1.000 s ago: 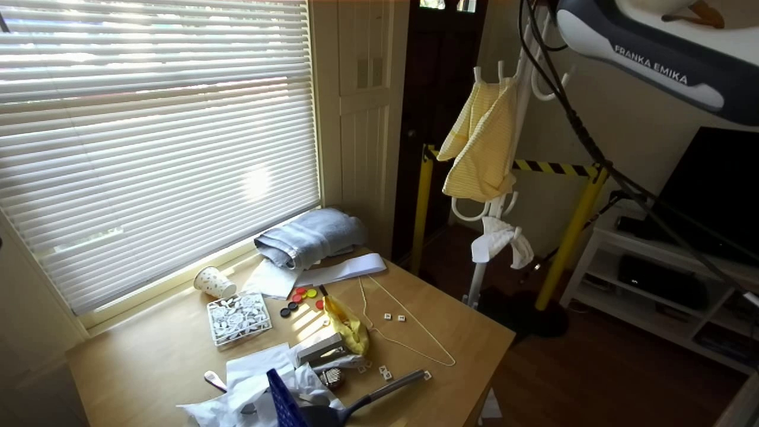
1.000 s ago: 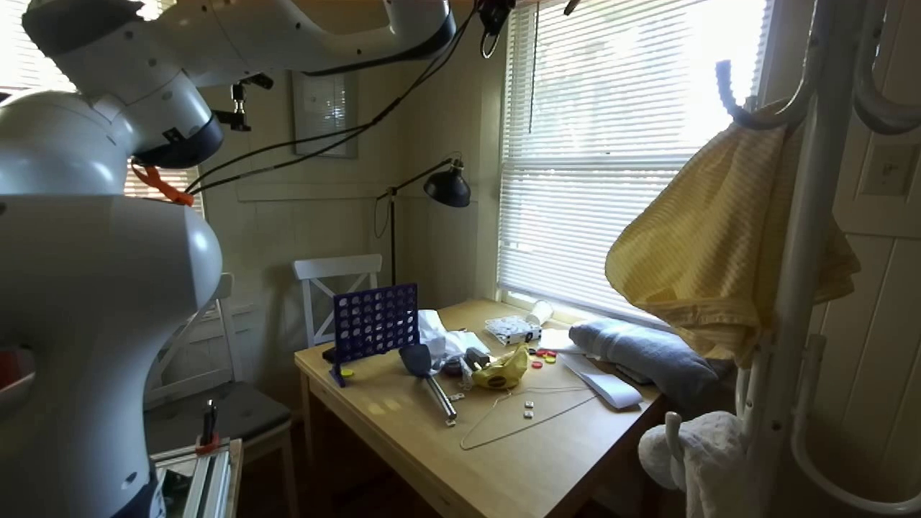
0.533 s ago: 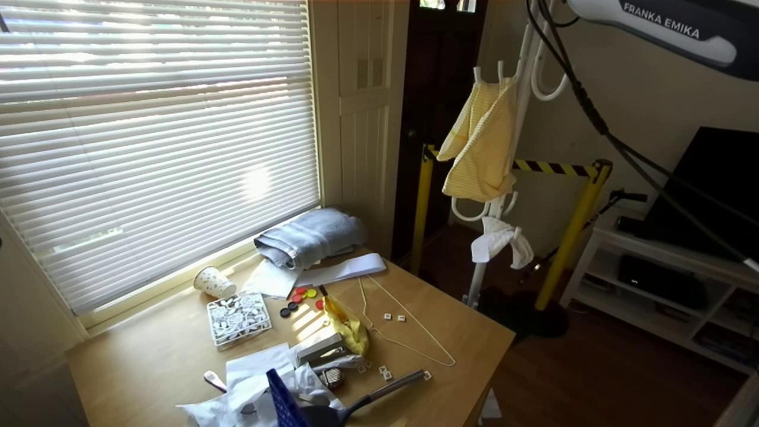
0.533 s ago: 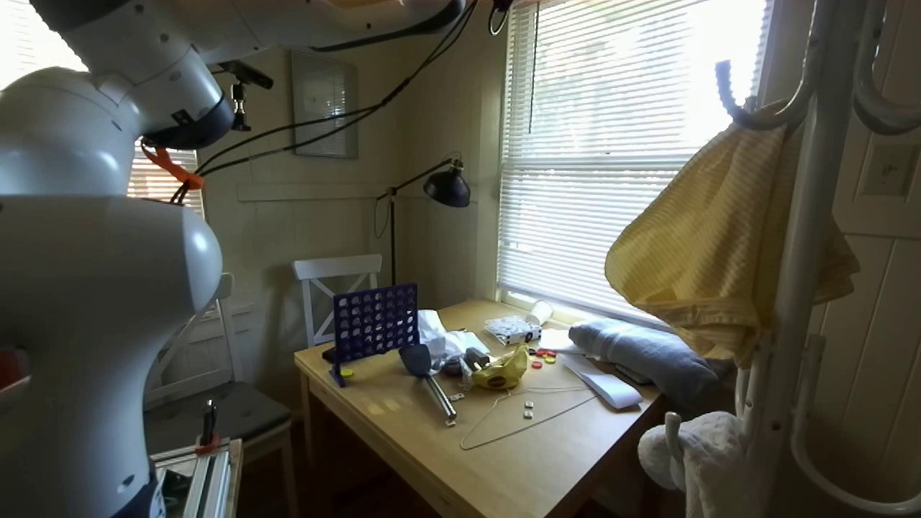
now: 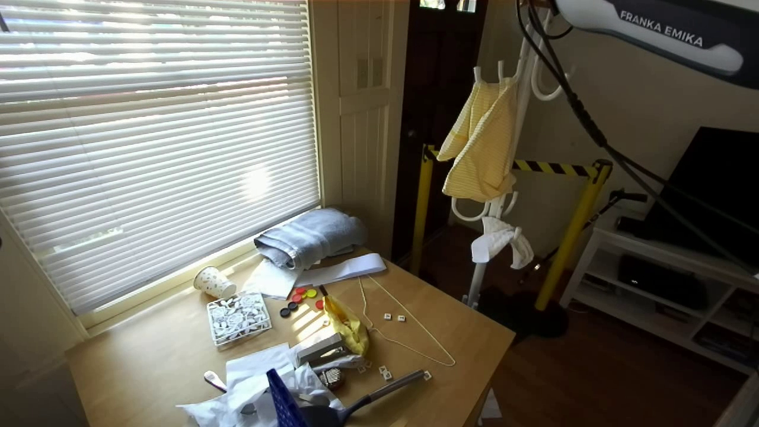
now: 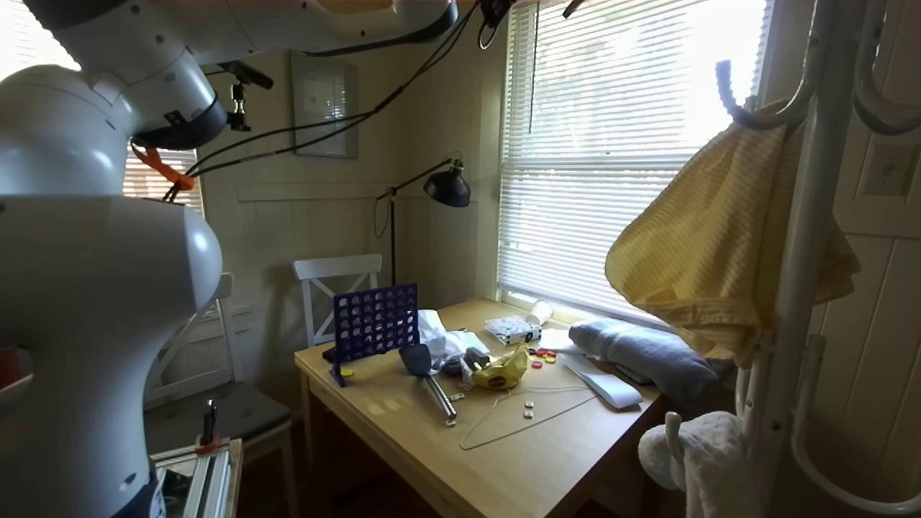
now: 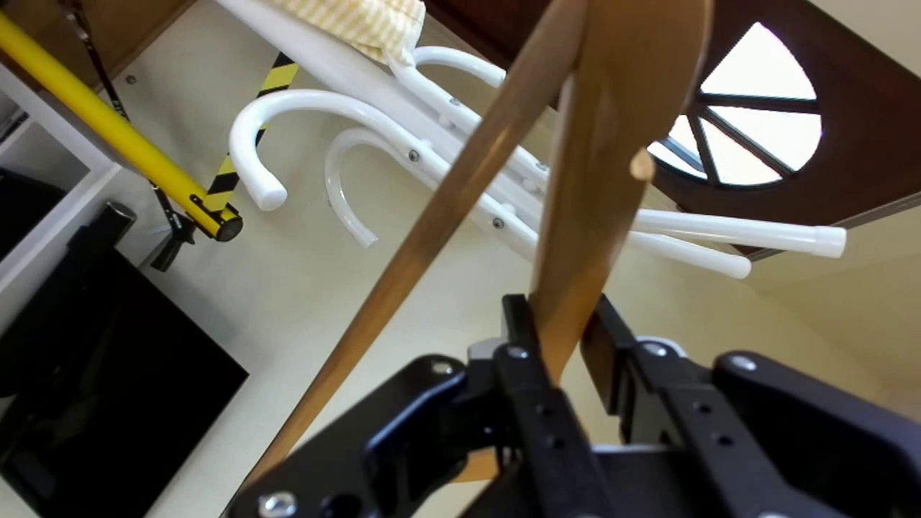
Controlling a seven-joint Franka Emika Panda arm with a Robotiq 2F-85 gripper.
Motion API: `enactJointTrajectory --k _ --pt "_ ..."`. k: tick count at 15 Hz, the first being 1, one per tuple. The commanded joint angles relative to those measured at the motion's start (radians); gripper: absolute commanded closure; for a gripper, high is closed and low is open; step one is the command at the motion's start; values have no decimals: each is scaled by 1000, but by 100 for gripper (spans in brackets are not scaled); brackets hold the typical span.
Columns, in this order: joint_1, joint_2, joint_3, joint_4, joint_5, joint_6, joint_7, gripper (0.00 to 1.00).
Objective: Hang the brown coat hanger high up on the coat rack
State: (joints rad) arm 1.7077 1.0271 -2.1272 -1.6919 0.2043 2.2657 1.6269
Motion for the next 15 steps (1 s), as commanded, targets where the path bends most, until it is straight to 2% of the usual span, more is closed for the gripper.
enactJointTrajectory --k 1,15 --pt "9 -40 -6 49 18 4 -25 94" --pt "-47 -174 38 211 32 -60 5 94"
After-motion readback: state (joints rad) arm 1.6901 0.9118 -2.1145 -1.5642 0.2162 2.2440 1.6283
